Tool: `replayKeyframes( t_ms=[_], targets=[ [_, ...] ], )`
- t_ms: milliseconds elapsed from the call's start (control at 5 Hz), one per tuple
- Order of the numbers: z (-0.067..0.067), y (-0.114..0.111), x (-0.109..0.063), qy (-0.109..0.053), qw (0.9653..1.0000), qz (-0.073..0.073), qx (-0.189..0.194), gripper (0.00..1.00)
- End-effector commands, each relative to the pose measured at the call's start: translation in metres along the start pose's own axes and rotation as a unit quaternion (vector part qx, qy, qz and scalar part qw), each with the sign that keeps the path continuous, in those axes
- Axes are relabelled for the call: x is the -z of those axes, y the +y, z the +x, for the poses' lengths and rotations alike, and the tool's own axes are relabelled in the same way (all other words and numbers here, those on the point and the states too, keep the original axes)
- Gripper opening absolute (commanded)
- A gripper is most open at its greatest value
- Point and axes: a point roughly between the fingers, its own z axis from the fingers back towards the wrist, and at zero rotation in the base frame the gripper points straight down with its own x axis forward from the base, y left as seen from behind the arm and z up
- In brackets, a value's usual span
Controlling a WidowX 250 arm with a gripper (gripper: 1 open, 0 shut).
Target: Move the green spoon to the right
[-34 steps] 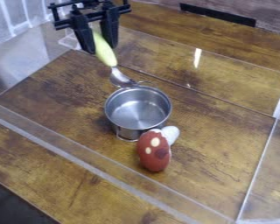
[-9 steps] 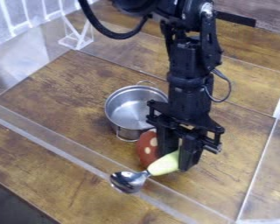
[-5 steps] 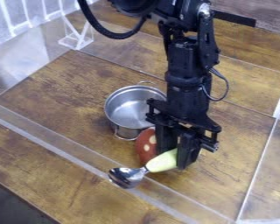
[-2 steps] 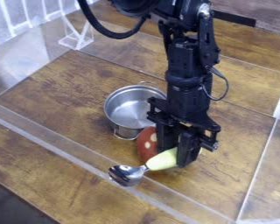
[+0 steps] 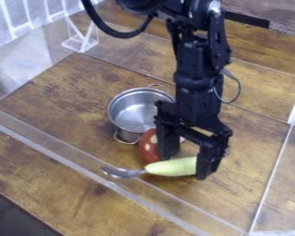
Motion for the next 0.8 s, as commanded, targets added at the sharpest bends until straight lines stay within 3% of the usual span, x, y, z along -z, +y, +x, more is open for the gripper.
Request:
replayKeyframes(
  t_ms=[0, 200, 600],
  targets=[
    [-0.0043, -0.002, -0.0358, -0.054, 0.9985, 0.005, 0.005, 1.0],
    [-0.0055, -0.0021, -0.0397, -0.061, 0.9981, 0.007, 0.004, 1.0],
    [-0.0069, 0.0, -0.037, -0.061, 0.9981, 0.011, 0.001, 1.0]
  ],
)
